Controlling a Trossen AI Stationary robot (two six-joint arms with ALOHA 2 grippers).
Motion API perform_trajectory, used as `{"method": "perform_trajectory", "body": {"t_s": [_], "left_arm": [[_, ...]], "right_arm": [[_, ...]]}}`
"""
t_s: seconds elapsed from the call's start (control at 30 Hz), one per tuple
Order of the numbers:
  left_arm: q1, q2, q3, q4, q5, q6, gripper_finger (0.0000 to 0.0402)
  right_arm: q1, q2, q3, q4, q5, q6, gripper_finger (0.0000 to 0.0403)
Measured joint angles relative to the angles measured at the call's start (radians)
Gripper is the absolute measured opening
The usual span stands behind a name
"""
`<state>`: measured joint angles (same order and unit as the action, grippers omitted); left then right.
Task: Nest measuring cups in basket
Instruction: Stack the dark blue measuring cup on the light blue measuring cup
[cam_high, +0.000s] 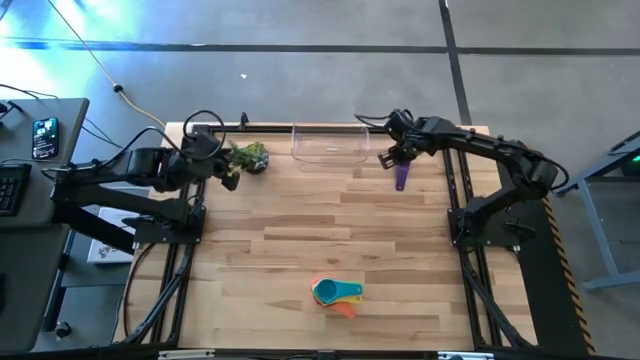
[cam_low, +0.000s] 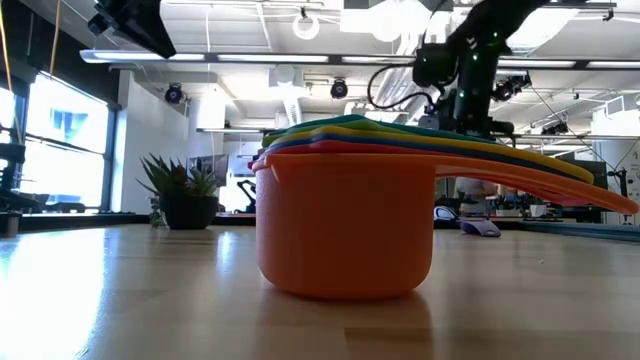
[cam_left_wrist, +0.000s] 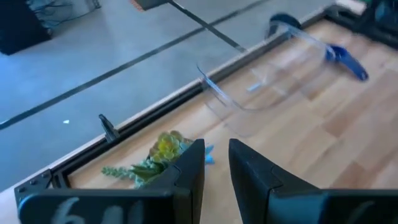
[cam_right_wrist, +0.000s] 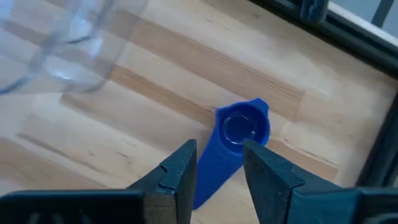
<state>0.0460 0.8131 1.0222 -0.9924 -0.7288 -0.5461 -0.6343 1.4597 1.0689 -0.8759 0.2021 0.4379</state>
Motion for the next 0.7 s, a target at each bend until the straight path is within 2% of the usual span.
{"method": "perform_trajectory", "body": {"t_s": [0.33,0.7], "left_arm": [[0.121,0.001,0.000,0.054,0.010,0.000,0.0062],[0.173,0.066,0.000,0.069,0.027,0.000,0.0062]], "right_arm": [[-0.053,0.000,-0.130,0.162,-0.035,-0.020,0.0124],[-0.053,0.001,-0.222,0.308,-0.016,-0.044,0.0124]]}}
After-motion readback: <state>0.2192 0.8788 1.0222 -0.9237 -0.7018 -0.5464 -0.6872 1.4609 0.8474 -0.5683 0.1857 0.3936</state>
